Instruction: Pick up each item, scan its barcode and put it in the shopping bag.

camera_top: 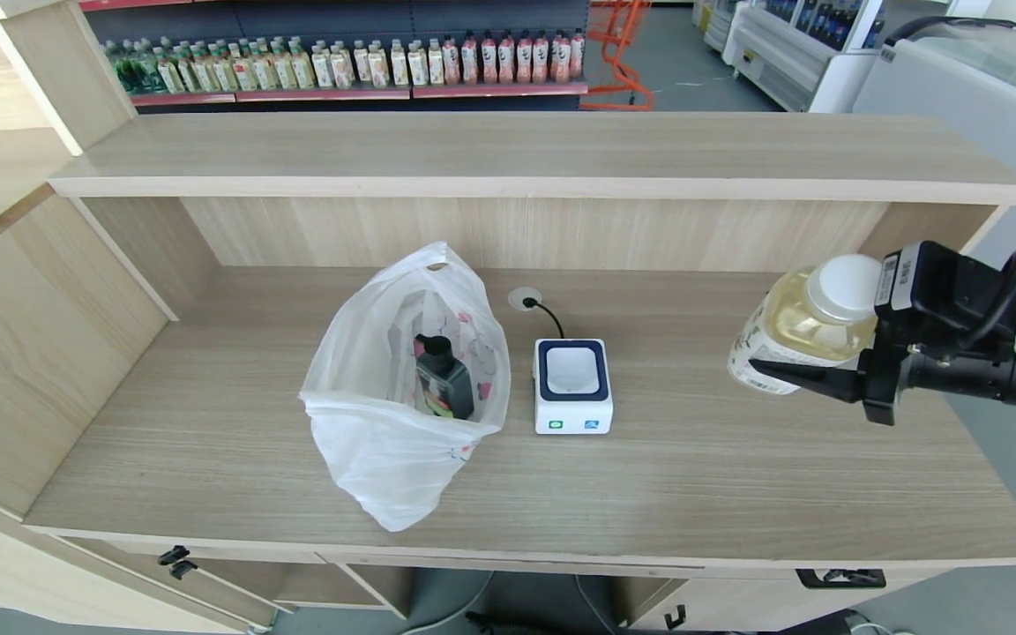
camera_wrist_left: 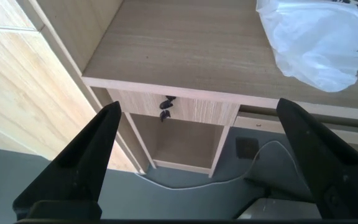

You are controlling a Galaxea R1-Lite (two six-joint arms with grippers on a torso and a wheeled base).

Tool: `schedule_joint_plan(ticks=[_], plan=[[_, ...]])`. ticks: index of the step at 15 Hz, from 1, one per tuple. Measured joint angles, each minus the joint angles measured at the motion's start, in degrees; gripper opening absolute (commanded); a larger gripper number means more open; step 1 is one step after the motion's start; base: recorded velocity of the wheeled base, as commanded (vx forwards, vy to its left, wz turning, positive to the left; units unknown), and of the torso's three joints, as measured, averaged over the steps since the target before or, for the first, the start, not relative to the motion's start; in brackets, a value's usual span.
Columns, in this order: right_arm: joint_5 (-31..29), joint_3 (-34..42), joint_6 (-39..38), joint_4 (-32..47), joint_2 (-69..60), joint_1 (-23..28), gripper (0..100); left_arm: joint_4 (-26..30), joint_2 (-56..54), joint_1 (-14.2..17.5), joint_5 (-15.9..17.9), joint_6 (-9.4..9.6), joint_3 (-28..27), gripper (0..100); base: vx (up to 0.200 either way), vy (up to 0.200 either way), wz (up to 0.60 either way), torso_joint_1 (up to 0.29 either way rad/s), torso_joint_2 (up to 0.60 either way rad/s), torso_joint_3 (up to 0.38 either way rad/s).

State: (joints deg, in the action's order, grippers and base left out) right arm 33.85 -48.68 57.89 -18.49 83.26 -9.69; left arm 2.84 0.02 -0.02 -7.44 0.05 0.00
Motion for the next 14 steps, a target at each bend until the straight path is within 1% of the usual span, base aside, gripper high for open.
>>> schedule_joint_plan(ticks=[2,4,7,11,14], plan=[[0.6,-0.5,0.0,0.0,0.9,0.0,0,0.0,0.0,0.0,0.0,0.02,0.0,100,0.0,0.0,0.0,0.0,0.0,0.0],[3.6,-0.6,-0.5,0.0,1.5,-0.1,0,0.0,0.0,0.0,0.0,0.13,0.0,100,0.0,0.0,0.0,0.0,0.0,0.0],[7.1,-0.4,-1.5,0.2,2.5,0.2,0,0.0,0.0,0.0,0.0,0.22,0.0,100,0.2,0.0,0.0,-0.003,0.0,0.002],[9.7,-2.0,-1.5,-0.3,5.2,0.4,0,0.0,0.0,0.0,0.0,0.16,0.0,100,0.0,0.0,0.0,0.0,0.0,0.0],[11.7,-4.6,-0.3,-0.6,8.7,0.0,0,0.0,0.0,-0.1,0.0,0.11,0.0,100,0.0,0.0,0.0,0.0,0.0,0.0]])
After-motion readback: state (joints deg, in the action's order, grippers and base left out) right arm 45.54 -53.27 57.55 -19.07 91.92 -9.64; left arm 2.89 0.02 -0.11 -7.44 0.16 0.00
